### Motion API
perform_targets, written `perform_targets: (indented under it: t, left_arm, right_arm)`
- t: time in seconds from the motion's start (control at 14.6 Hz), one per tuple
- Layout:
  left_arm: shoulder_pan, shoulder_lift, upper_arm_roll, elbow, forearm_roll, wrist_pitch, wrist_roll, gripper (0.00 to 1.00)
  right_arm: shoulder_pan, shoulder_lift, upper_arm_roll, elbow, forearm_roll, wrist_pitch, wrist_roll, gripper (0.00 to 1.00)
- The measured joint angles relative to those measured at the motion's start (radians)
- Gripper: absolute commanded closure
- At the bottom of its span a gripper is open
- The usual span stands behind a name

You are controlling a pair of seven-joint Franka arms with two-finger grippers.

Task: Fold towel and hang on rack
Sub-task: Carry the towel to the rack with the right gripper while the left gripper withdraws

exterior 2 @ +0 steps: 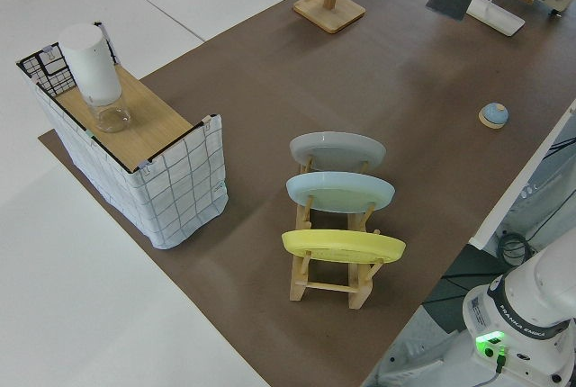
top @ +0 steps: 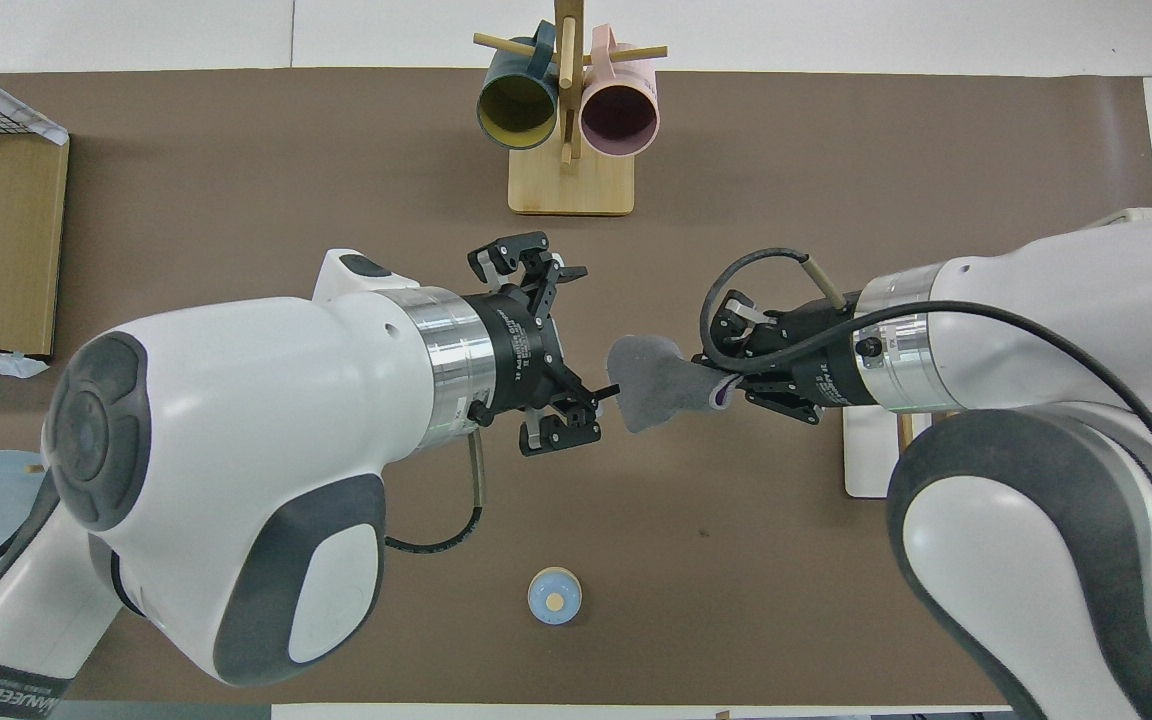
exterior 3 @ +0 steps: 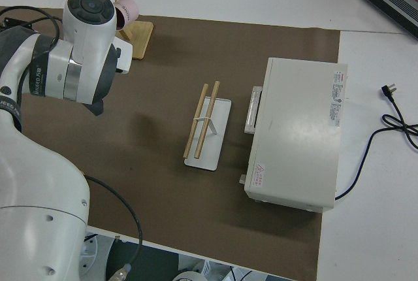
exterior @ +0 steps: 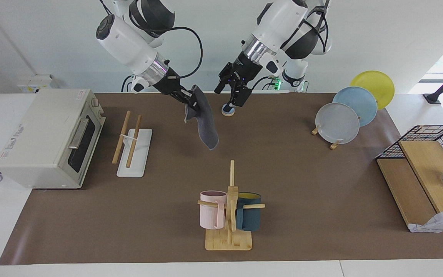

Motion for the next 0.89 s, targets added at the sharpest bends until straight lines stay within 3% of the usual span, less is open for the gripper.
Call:
perform_targets:
  t: [0.34,0.61,0.89]
  left_arm:
    - [0.17,-0.034,0.009,-0.051,0.0,-0.124,0.44,0.0]
    - [0.367,-0.037,0.016,-0.052,0.0,-0.223,0.903,0.0]
    - [0.493,-0.039,0.018,-0.049,0.064,-0.277,1.326,0.0]
  right_arm:
    - [-0.007,-0.019,-0.003,-0.051,-0.194,0.001,-0.367,1.0]
    - [-0.073,-0.024,-0.008,-0.06,-0.254,0.001,-0.526,1.0]
    - [-0.117,-0.039,-0.011,-0.108,-0.275,0.001,-0.643,1.0]
